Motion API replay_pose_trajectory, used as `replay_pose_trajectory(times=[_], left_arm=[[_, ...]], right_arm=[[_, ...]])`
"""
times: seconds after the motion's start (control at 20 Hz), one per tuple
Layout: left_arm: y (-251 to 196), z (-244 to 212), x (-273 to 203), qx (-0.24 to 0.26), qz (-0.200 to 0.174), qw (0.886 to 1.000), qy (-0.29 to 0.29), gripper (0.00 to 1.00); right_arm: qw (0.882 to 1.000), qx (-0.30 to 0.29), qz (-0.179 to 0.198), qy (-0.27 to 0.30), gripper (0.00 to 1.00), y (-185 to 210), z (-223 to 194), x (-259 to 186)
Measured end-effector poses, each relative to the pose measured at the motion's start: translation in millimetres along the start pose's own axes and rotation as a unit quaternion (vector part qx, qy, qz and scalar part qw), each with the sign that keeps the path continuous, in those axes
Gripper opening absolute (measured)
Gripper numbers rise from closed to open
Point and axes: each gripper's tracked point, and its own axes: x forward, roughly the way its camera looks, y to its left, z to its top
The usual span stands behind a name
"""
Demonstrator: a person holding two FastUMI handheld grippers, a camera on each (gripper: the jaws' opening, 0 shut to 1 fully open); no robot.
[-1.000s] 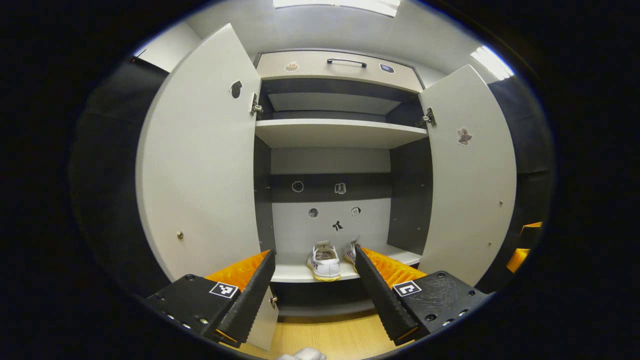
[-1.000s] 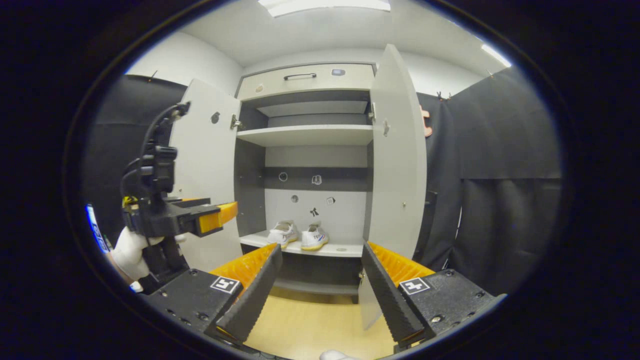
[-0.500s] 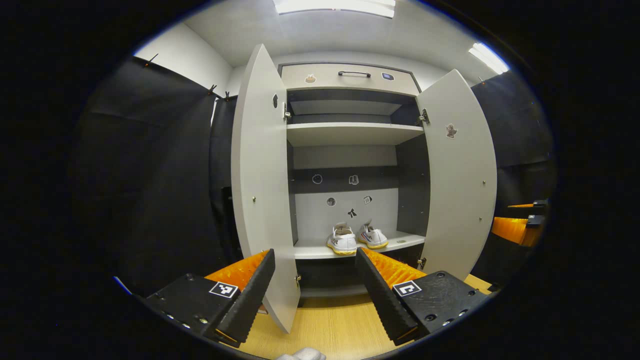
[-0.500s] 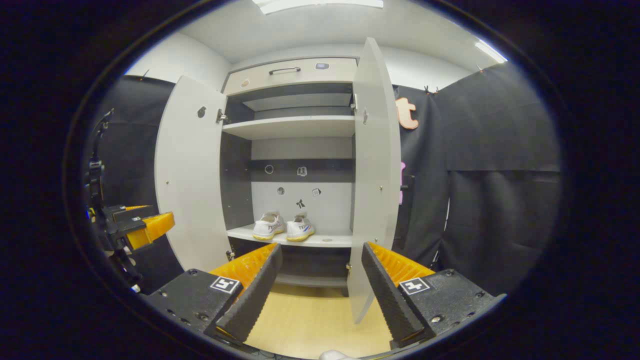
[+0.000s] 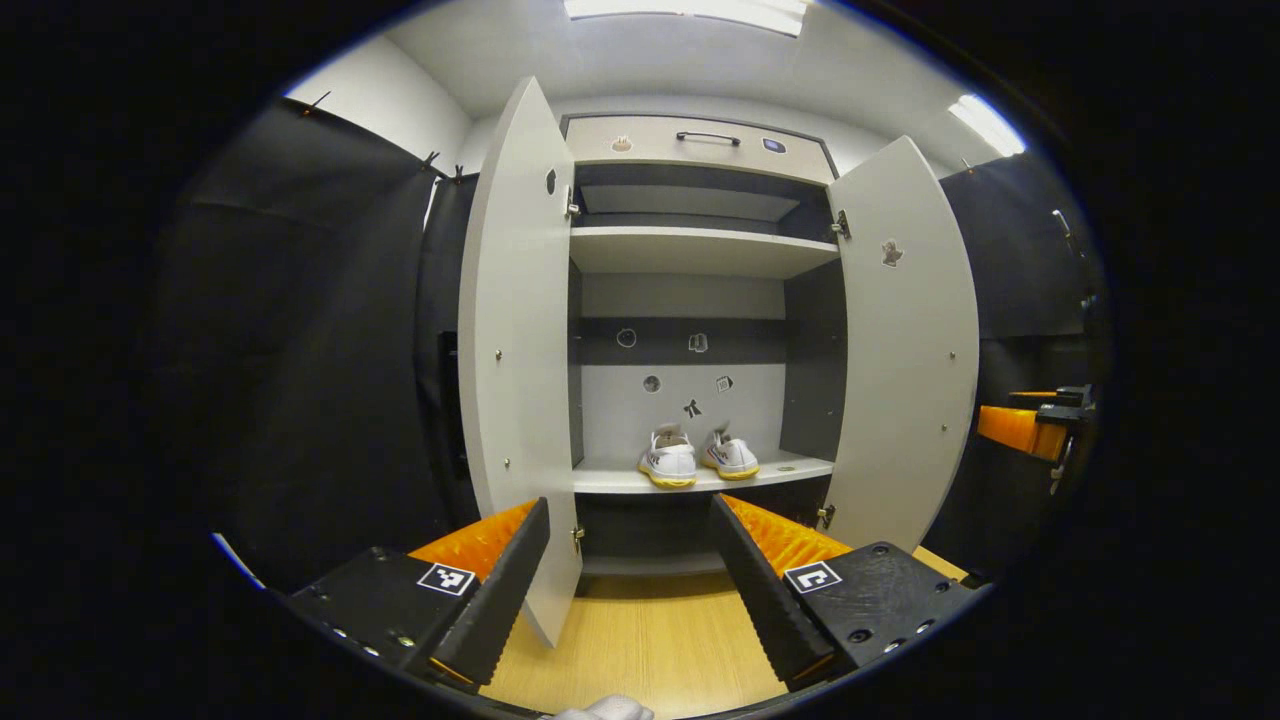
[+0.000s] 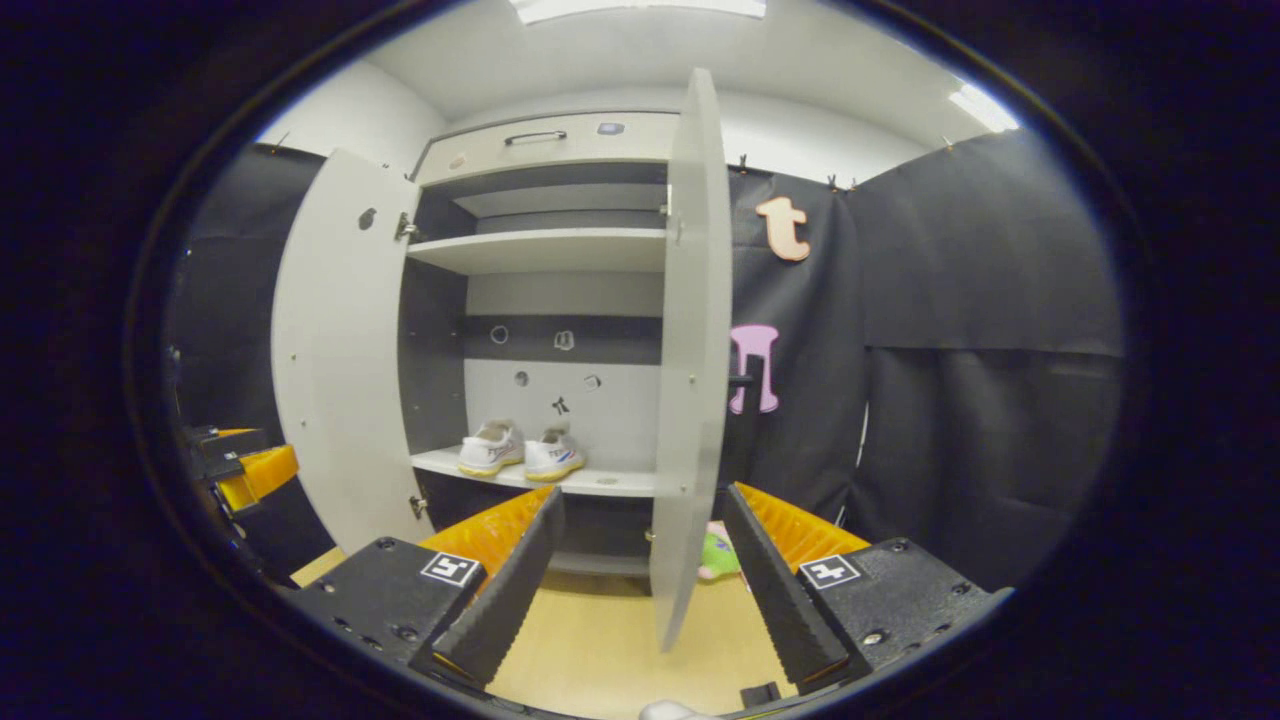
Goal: Grab one shoe with the right hand and put it into the shoe cabinet, grab the other shoe with the left hand and put it into the shoe cabinet; then close the right door with the right hand and the left door with the left hand.
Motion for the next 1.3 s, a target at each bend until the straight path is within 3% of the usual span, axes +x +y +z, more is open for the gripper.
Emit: replay_pose_trajectory(times=[0.3,0.45,0.7,1.15,1.2,1.25,1.3], left_arm=[[-19,-2,1,-0.003,0.002,1.0,0.004,0.96],[-21,0,2,-0.006,0.012,1.0,0.004,0.96],[-27,3,4,-0.011,0.024,1.0,0.002,0.96],[-44,5,8,-0.021,0.025,0.999,0.003,0.97],[-43,8,8,-0.019,0.026,0.999,0.0,0.97],[-43,9,8,-0.018,0.027,0.999,-0.001,0.97],[-42,10,7,-0.017,0.03,0.999,-0.003,0.97]], right_arm=[[0.997,0.013,-0.071,-0.014,1.0,-86,14,37],[0.996,0.019,-0.087,-0.007,1.0,-109,16,61],[0.999,0.017,-0.05,0.002,1.0,-104,14,86],[1.0,0.011,-0.001,0.002,0.93,-87,16,89],[1.0,0.016,0.007,0.002,0.87,-81,17,90],[1.0,0.018,0.017,0.001,0.93,-74,17,89],[1.0,0.017,0.025,0.002,0.93,-63,17,90]])
